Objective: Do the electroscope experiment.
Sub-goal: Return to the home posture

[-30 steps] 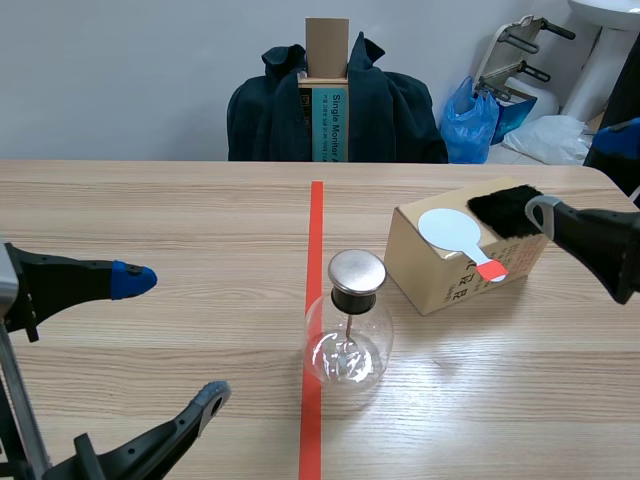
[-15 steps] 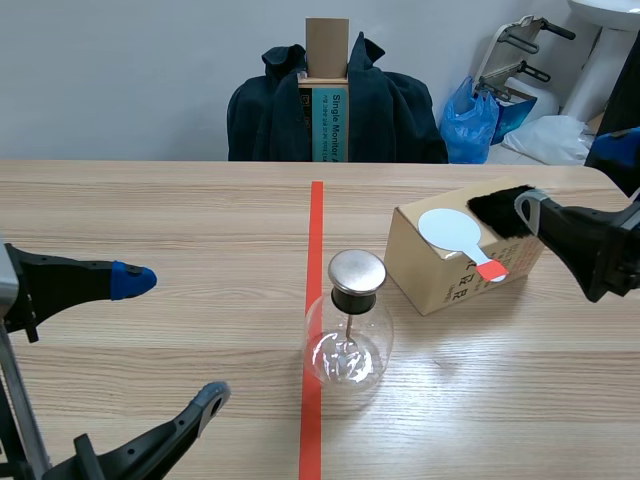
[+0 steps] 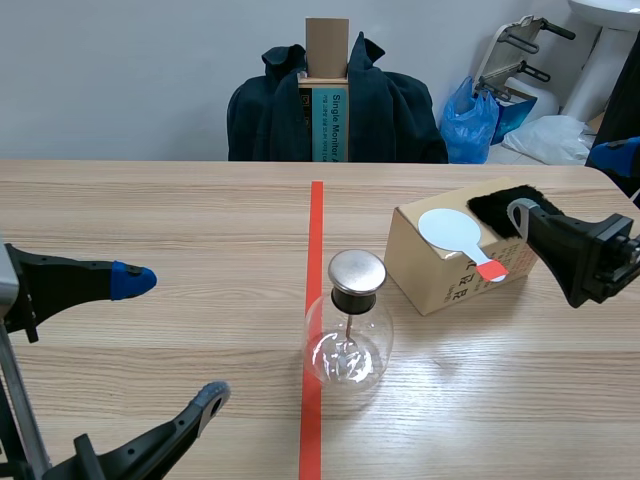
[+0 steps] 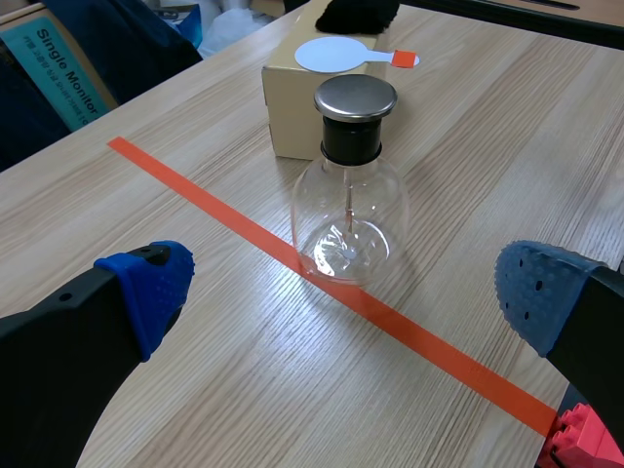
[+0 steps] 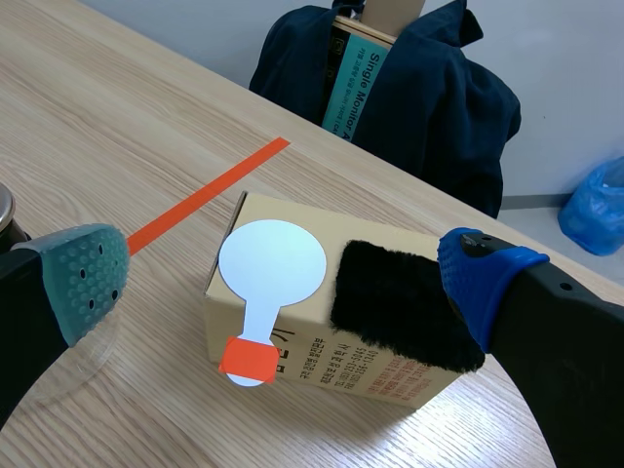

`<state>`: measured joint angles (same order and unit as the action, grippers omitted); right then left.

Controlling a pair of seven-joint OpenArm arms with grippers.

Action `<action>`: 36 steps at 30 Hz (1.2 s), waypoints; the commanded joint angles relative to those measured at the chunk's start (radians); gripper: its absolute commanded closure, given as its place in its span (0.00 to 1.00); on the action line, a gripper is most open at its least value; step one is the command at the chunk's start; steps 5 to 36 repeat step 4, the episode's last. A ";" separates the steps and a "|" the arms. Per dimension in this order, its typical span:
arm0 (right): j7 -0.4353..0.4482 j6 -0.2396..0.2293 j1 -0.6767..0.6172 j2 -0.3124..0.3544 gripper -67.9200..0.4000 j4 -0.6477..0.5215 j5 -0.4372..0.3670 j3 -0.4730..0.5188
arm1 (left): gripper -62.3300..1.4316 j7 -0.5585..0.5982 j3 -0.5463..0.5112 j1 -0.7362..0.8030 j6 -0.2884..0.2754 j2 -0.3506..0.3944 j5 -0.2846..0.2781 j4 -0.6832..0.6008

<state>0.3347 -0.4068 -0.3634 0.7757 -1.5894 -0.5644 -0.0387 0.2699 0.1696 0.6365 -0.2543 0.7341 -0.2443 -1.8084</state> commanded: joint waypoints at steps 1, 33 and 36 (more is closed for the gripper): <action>0.015 0.002 0.014 0.016 0.00 -0.007 -0.003 0.008 | 0.00 0.017 -0.006 -0.003 0.002 -0.005 -0.006 -0.006; 0.016 0.002 0.014 0.016 0.00 -0.007 -0.003 0.008 | 0.00 0.017 -0.006 -0.003 0.002 -0.005 -0.006 -0.006; 0.016 0.002 0.014 0.016 0.00 -0.007 -0.003 0.008 | 0.00 0.017 -0.006 -0.003 0.002 -0.005 -0.006 -0.006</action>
